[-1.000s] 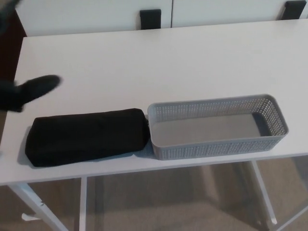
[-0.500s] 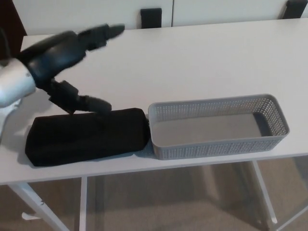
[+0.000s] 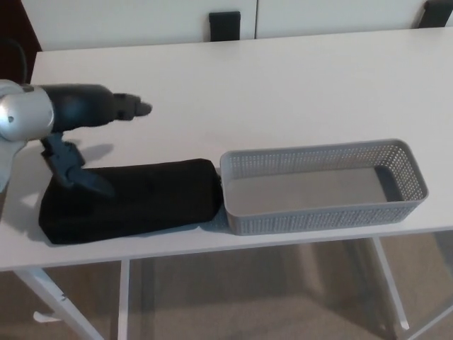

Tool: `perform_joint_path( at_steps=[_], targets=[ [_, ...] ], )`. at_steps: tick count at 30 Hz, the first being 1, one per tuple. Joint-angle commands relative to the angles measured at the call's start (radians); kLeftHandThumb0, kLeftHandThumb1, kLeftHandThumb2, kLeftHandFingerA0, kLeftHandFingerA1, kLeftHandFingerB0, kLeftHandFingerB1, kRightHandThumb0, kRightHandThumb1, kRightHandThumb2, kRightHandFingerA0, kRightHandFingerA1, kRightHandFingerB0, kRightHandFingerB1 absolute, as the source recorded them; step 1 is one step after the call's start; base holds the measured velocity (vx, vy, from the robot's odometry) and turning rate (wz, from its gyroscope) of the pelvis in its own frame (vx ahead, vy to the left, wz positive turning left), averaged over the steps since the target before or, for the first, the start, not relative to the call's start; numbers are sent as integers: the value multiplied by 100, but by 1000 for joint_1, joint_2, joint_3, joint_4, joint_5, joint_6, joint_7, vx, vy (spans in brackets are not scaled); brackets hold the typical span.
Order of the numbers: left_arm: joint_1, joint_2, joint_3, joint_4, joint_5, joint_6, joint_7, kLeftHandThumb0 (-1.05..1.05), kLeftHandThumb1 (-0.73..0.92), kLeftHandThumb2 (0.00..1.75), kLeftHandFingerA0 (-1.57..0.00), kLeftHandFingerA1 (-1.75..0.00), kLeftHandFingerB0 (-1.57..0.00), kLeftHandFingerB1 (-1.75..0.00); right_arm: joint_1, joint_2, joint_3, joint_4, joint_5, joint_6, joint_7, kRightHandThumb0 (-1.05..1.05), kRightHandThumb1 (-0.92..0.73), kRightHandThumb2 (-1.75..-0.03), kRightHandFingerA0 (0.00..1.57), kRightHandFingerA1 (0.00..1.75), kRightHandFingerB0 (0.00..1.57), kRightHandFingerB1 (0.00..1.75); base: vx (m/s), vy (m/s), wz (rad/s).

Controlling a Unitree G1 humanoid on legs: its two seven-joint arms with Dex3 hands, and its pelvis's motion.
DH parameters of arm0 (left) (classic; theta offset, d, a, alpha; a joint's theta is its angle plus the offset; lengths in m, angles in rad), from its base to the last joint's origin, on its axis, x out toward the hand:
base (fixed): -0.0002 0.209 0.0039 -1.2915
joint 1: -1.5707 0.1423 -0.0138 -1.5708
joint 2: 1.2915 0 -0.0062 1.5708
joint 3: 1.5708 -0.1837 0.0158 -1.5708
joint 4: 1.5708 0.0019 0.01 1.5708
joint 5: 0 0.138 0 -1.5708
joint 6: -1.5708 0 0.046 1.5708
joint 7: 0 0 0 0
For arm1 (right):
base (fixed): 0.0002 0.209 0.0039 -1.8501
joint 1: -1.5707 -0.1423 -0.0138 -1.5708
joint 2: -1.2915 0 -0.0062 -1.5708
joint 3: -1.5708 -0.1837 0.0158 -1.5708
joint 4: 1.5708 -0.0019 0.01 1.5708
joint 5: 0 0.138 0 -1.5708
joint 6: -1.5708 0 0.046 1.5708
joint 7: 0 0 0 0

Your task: The robot walk towards a table in front and pick up a black pencil case on the left hand side and put the pencil case into a small container on the right hand side

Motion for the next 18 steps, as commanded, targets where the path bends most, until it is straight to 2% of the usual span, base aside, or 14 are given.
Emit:
perform_joint_path(
  at_steps=[1, 9, 13, 14, 15, 16, 18],
  targets=[
    [-22, 20, -18, 3, 101, 42, -112, -59, 38, 52, 0, 0, 0, 0, -14, -21, -20, 10, 24, 34, 1, -22, -65, -59, 44, 39, 28, 34, 0, 0, 0],
    [-2, -10, -13, -1, 149, 53, -147, -57, 38, 52, 0, 0, 0, 0, -14, -22, -26, 10, 29, 40, 12, -23, -64, -59, 43, 39, 27, 34, 0, 0, 0],
    [17, -38, -16, -6, 172, 88, -159, -70, 37, 54, 0, 0, 0, 0, -8, -23, -22, -3, 20, 39, 0, -22, -63, -58, 44, 39, 29, 34, 0, 0, 0],
    [23, -50, -19, -6, 178, 98, -162, -78, 38, 57, 0, 0, 0, 0, -8, -19, -23, -1, 23, 39, -3, -18, -45, -91, 35, 58, 16, 50, 0, 0, 0],
    [25, -59, -20, -2, 182, 104, -163, -79, 38, 57, 0, 0, 0, 0, -8, -16, -23, -2, 23, 40, -3, -18, -46, -91, 34, 58, 15, 50, 0, 0, 0],
    [28, -65, -17, -2, 187, 106, -165, -79, 38, 58, 0, 0, 0, 0, -9, -16, -20, -1, 19, 39, -6, -22, -63, -58, 46, 40, 29, 35, 0, 0, 0],
    [33, -75, -19, -2, 200, 107, -167, -76, 37, 56, 0, 0, 0, 0, -11, -15, -16, 7, 13, 34, -13, -21, -64, -58, 46, 40, 29, 35, 0, 0, 0]
  ],
)
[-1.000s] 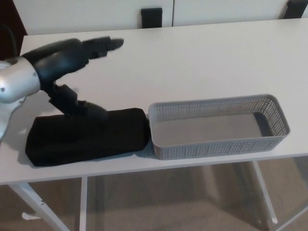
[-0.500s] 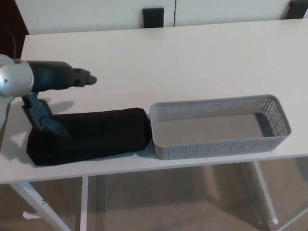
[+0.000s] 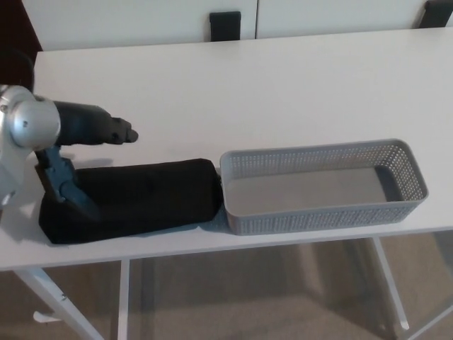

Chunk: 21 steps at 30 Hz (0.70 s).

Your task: The robot walk towards a table in front and pick up a black pencil case on the left hand side and put the pencil case into a small container on the right hand side

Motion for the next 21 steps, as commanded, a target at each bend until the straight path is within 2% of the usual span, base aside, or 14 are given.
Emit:
perform_joint_path(
  at_steps=[1, 2, 3, 10, 11, 12, 13, 15, 16, 17, 18, 19, 20, 21],
  targets=[
    [19, -17, -10, 1, 63, 41, -32, -76, 37, 56, 0, 0, 0, 0, 4, -8, 1, 8, 0, 6, -16, -21, -64, -58, 46, 40, 29, 35, 0, 0, 0],
    [23, -21, -13, 0, 73, 42, -33, -74, 37, 55, 0, 0, 0, 0, 4, -8, 1, 8, 1, 4, -16, -21, -63, -58, 46, 40, 29, 35, 0, 0, 0],
    [30, -34, -30, 5, 93, 44, -28, -63, 41, 78, 0, 0, 0, 0, 11, -9, -1, 3, 5, 5, -13, -22, -63, -58, 44, 40, 29, 35, 0, 0, 0],
    [54, -74, -64, 75, 146, 37, 0, -60, 41, 76, 0, -2, 0, 0, 17, -3, 1, 7, 9, 4, -6, -23, -63, -58, 45, 39, 30, 35, 0, 0, 0],
    [58, -83, -69, 90, 153, 37, 2, -62, 37, 52, 0, 0, 0, 0, 21, -3, 4, 8, 4, 0, -11, -24, -64, -58, 46, 39, 30, 35, 0, 0, 0],
    [64, -87, -69, 99, 157, 35, 7, -59, 37, 52, 0, 0, 0, 0, 21, -2, 4, 8, 3, 5, -14, -24, -63, -58, 46, 38, 31, 35, 0, 0, 0],
    [71, -92, -80, 122, 170, 23, 18, -64, 38, 52, 0, 0, 0, 0, 24, -2, 4, 3, 3, 12, -17, -19, -45, -91, 37, 58, 19, 50, 0, 0, 0],
    [74, -96, -83, 132, 177, 16, 22, -64, 38, 52, 0, 0, 0, 0, 26, -2, 4, -1, 3, 13, -17, -19, -45, -91, 37, 58, 19, 50, 0, 0, 0],
    [73, -100, -99, 149, 196, 12, 24, -68, 38, 52, 0, 0, 0, 0, 30, -2, 5, -10, 4, 18, -16, -22, -63, -58, 47, 39, 33, 35, 0, 0, 0],
    [73, -102, -110, 157, 210, 9, 24, -69, 38, 53, 0, 0, 0, 0, 32, -1, 4, -18, 6, 24, -15, -23, -63, -58, 48, 38, 35, 36, 0, 0, 0],
    [75, -104, -119, 159, 224, 7, 28, -65, 42, 78, 0, -2, 0, 0, 32, 1, 3, -26, 8, 33, -15, -23, -63, -59, 48, 38, 35, 36, 0, 0, 0],
    [78, -105, -122, 160, 231, 4, 34, -65, 42, 78, 0, -2, 0, 0, 32, 2, 4, -29, 8, 35, -15, -23, -63, -59, 48, 38, 35, 36, 0, 0, 0],
    [89, -111, -128, 162, 239, 7, 45, -64, 40, 54, 0, 0, 0, 0, 33, 1, 7, -31, 5, 34, -13, -21, -64, -59, 47, 39, 36, 37, 0, 0, 0],
    [99, -116, -129, 163, 244, 12, 55, -66, 42, 77, 0, 0, 0, 0, 33, 0, 11, -35, 2, 33, -11, -21, -64, -59, 47, 39, 36, 37, 0, 0, 0]
  ],
)
